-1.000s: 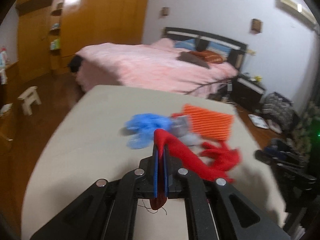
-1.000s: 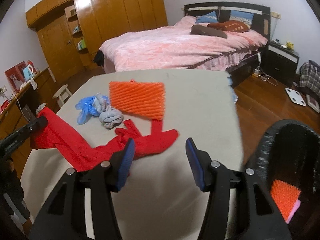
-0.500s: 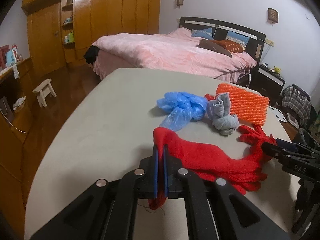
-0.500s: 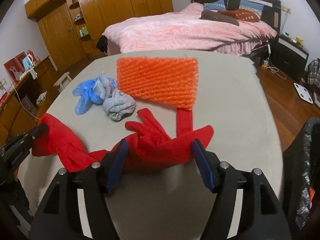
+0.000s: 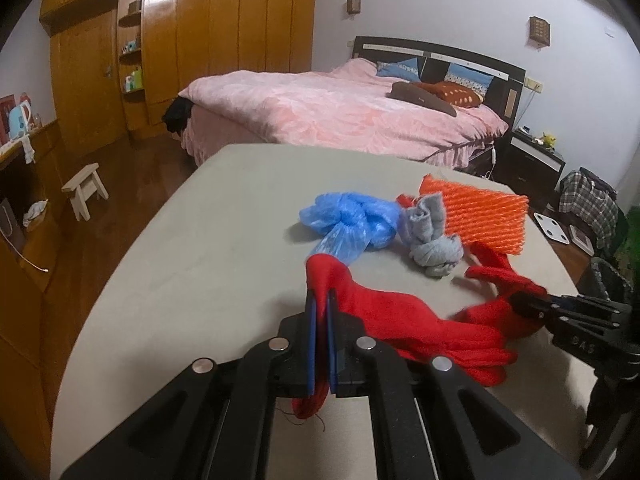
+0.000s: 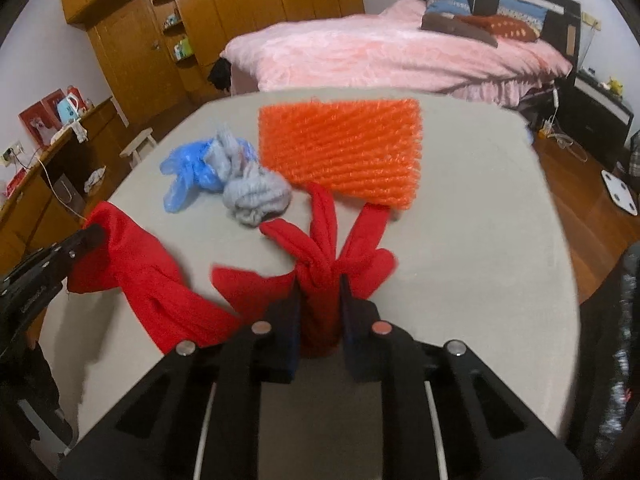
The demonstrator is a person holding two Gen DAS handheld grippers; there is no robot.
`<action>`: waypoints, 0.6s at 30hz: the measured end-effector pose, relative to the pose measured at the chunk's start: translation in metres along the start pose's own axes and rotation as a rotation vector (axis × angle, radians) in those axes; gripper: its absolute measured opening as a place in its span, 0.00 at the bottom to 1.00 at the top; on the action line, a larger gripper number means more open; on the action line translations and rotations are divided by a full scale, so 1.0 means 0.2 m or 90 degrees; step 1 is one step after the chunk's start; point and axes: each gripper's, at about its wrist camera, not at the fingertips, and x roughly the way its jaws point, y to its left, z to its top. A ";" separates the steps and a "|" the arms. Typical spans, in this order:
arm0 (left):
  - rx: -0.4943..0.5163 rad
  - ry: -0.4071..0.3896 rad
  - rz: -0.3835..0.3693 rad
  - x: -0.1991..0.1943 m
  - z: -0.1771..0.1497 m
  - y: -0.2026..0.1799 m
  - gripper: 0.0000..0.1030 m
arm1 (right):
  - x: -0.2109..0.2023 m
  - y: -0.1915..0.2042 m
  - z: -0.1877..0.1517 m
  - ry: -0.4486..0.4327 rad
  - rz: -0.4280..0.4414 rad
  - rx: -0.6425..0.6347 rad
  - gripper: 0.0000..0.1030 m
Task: Collect trash
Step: 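Carry the red gloves over the bin and open both grippers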
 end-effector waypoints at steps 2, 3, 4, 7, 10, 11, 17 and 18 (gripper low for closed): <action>0.000 -0.008 -0.002 -0.03 0.01 -0.01 0.04 | -0.06 -0.01 0.01 -0.017 -0.002 0.001 0.15; 0.000 -0.012 -0.004 -0.05 0.02 -0.01 0.04 | -0.10 -0.02 0.02 -0.024 0.000 0.004 0.15; -0.001 -0.017 -0.008 -0.06 0.04 -0.02 0.04 | -0.13 -0.03 0.02 -0.029 0.000 0.005 0.15; 0.006 -0.033 -0.021 -0.12 0.07 -0.07 0.04 | -0.24 -0.05 0.03 -0.048 0.000 0.008 0.15; 0.015 -0.045 -0.037 -0.18 0.11 -0.12 0.04 | -0.34 -0.08 0.04 -0.069 -0.012 0.008 0.15; 0.020 -0.050 -0.042 -0.20 0.12 -0.14 0.04 | -0.38 -0.09 0.04 -0.076 -0.018 0.008 0.15; 0.040 -0.071 -0.077 -0.30 0.15 -0.26 0.04 | -0.56 -0.16 0.04 -0.115 -0.044 0.028 0.15; 0.042 -0.073 -0.082 -0.31 0.16 -0.27 0.04 | -0.58 -0.17 0.04 -0.119 -0.046 0.029 0.15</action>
